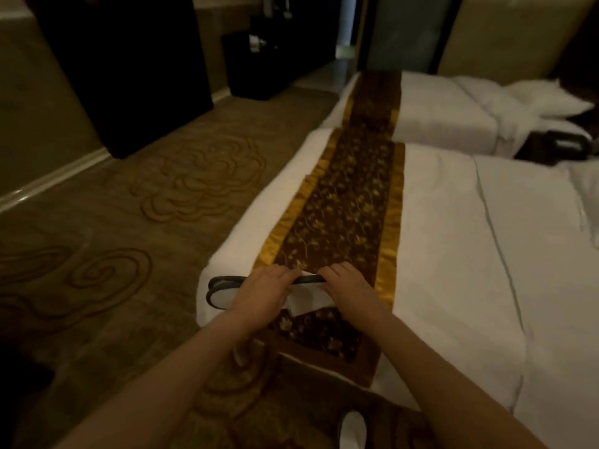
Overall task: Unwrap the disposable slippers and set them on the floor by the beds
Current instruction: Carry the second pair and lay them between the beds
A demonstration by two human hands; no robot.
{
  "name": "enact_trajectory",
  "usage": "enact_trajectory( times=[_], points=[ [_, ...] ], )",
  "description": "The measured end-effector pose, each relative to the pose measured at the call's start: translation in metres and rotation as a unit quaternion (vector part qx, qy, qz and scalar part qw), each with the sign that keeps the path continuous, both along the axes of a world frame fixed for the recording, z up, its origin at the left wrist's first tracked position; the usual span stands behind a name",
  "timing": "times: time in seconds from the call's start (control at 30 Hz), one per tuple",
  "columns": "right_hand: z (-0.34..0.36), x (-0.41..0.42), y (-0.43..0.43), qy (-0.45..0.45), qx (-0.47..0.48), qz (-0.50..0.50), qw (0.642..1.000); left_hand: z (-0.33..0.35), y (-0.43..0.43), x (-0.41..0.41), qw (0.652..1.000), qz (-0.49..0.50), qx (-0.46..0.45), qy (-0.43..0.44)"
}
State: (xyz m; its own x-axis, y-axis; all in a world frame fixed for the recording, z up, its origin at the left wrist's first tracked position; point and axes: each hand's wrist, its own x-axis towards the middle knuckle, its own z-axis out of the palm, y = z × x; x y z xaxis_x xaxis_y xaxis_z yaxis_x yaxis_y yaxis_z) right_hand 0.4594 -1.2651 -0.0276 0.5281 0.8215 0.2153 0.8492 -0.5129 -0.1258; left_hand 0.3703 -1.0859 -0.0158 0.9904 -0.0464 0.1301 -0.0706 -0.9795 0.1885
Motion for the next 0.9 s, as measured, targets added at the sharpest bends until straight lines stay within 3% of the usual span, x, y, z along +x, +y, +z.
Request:
enact_trajectory(
  times=[0.23,0.57,0.9],
  points=[
    [0.073,0.015,0.137,0.01,0.04,0.053,0.998,0.066,0.129,-0.004,0.998,0.043,0.039,-0.018],
    [0.095,0.063,0.368,0.016,0.053,0.055,0.997,0.098,0.352,0.041,0.993,0.1,0.055,0.02],
    [0.105,0.167,0.527,0.028,0.047,0.053,0.997,0.107,0.502,0.137,0.992,0.115,0.052,0.005]
  ],
)
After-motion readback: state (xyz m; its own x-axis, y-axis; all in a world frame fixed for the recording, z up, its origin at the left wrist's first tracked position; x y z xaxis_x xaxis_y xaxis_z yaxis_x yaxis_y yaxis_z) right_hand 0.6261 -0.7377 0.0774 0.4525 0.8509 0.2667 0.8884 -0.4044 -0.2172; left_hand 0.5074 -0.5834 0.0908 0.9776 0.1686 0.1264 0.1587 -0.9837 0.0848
